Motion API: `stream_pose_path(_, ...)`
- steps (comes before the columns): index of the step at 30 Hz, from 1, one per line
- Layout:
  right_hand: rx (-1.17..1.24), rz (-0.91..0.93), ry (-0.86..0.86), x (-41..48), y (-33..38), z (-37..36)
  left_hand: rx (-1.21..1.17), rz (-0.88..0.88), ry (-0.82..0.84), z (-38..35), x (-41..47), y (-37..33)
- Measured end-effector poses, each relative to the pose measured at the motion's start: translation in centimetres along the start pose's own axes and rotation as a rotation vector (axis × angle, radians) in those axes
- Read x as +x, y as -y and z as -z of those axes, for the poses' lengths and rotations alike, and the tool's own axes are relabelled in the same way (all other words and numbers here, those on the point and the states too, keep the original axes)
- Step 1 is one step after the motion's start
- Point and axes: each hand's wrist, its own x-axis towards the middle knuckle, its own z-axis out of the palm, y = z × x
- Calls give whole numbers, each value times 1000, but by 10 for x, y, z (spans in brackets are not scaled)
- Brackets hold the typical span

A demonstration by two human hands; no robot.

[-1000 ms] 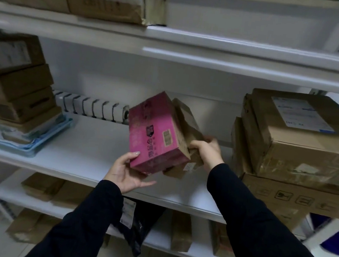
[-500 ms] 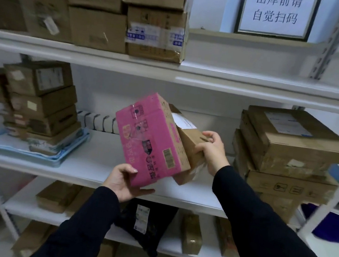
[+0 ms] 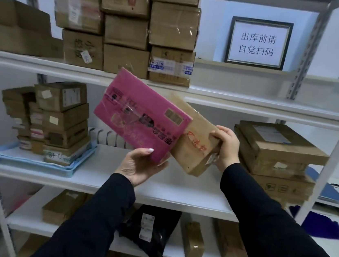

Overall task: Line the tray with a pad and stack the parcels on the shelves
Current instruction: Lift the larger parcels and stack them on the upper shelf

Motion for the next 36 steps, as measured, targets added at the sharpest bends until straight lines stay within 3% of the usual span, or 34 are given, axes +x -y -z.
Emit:
stream_pose_path(4,234,-14,-122,-4,14,3,-89,-80,94,-18,-11,-17)
stream_pose_path(8,417,-10,-154,-13,32,4,-89,-140,68,-26,-12,-29)
stream_pose_path(17,632,64,-292,-14,61,-9,-94,-212,54,-55,-4,-46)
stream_pose_path(22,596,42,-398,-10,80,-18,-106,-236,53,-65,2,-52)
stream_pose_path(29,462,9,-341,8,90,-30,-97,-274,71,-96,14,-69)
stream_pose_path(36,360,-18,-246,35,102,-40,65,-271,30,-133,29,-92)
